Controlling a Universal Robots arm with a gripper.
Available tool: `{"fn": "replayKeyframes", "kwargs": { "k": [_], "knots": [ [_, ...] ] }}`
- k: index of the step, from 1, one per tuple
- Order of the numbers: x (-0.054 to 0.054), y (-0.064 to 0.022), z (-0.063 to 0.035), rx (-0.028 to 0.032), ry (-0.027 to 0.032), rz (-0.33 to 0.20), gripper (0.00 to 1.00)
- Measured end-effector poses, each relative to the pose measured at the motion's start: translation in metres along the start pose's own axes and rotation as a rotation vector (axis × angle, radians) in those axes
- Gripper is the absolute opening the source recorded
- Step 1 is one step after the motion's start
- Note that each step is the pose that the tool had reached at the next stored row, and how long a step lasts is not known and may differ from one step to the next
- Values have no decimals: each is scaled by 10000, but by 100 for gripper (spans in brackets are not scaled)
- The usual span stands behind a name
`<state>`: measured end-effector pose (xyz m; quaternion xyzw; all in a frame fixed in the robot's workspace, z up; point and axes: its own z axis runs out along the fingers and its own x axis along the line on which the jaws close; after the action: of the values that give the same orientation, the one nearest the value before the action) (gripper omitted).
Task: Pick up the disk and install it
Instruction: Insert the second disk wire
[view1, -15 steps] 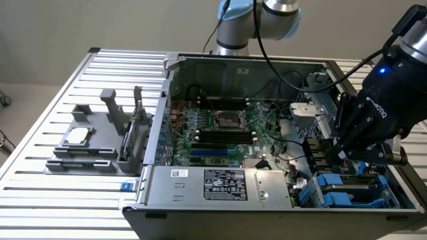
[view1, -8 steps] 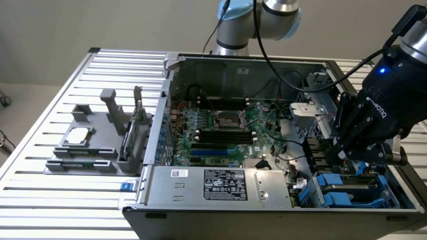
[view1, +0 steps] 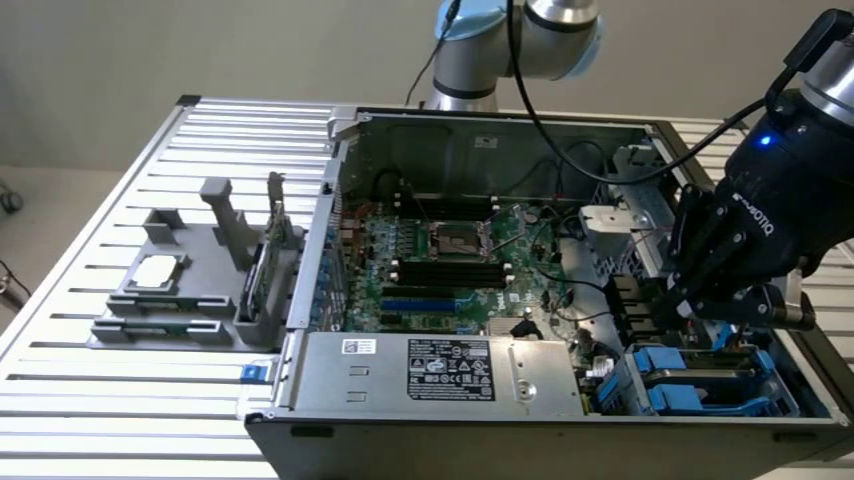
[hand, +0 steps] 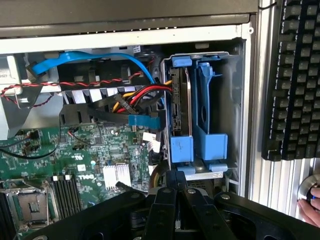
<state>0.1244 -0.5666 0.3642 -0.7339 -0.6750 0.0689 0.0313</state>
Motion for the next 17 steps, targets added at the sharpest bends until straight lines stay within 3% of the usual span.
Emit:
{"fn": "replayKeyframes", "kwargs": {
  "k": [7,9,12,17],
  "knots": [
    [69,31,-24,-1,0,-2,12],
    [86,52,-44,-1,-2,-1,17],
    [110,94,-76,-1,0,-1,36],
    [157,157,-130,-1,-3,-1,42]
  ]
}}
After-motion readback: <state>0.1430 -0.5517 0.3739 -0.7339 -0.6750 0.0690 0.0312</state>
